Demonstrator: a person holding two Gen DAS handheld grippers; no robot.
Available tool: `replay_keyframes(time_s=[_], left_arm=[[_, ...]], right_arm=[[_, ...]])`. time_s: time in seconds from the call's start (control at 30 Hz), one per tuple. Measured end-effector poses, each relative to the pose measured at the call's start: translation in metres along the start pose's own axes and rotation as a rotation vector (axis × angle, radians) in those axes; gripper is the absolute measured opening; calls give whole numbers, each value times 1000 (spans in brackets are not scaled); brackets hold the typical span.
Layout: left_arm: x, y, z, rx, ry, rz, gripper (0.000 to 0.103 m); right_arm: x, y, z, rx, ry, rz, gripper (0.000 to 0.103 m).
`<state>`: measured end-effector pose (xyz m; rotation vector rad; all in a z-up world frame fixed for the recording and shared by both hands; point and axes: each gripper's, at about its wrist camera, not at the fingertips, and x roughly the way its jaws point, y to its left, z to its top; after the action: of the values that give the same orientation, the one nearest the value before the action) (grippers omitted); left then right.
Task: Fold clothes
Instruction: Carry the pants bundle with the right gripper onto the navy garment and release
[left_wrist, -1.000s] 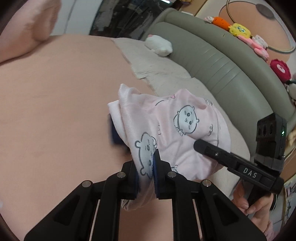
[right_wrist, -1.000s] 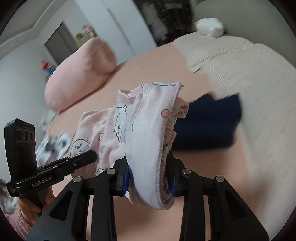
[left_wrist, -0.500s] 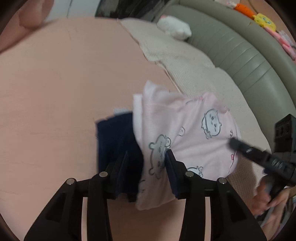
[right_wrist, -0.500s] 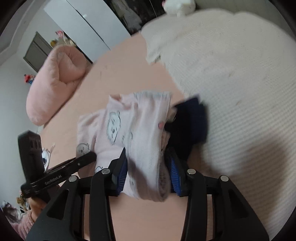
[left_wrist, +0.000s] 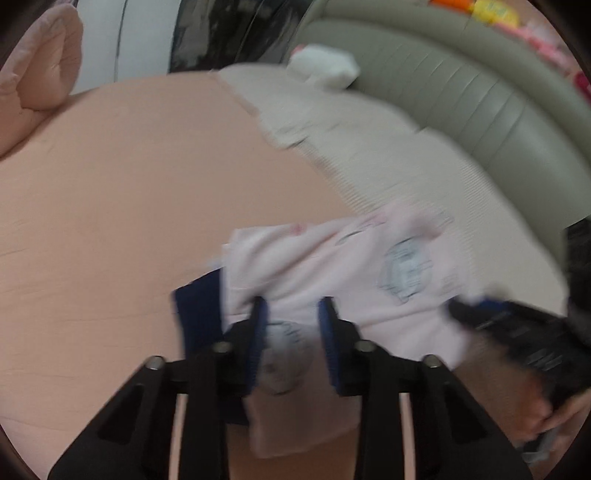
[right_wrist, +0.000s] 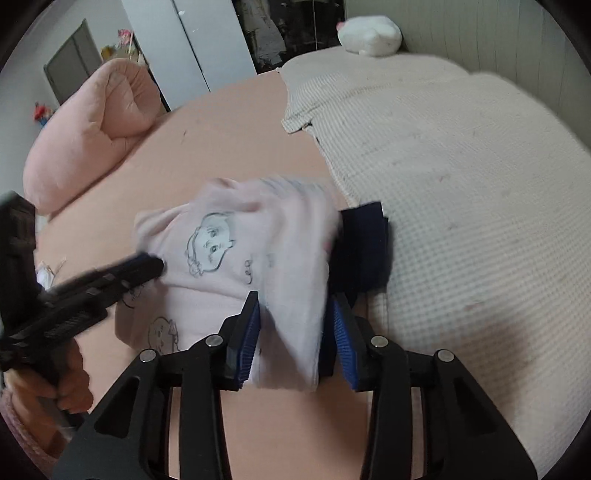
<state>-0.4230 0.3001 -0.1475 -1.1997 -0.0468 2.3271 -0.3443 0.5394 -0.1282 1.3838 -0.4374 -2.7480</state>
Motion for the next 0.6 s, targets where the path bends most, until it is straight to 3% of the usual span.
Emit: replay_keyframes(time_s=[0.07, 0.13, 0.23, 0.33, 0.43, 0.5, 0.6], left_arm=[[-5, 9, 3, -29, -3, 39, 19], [-13, 20, 1, -56, -16, 80, 22], [-28, 22, 1, -93, -19, -29, 22], [-36, -10, -9, 38, -22, -58, 26], [-21, -15, -12, 128, 3, 22, 28], [-12, -11, -16, 118, 26, 67, 28], [-21, 2, -8, 16, -18, -7, 28]], right_arm=[[0, -4, 2, 57, -7, 28, 39], [-5, 1, 3, 46, -28, 1, 39], [-19, 5, 5, 87, -71, 6, 39], [-37, 18, 5, 51, -148, -11, 39], [-27, 38, 2, -34, -105, -33, 39], [-9, 35, -1, -52, -46, -89, 39], [0, 19, 1, 37, -30, -43, 40]])
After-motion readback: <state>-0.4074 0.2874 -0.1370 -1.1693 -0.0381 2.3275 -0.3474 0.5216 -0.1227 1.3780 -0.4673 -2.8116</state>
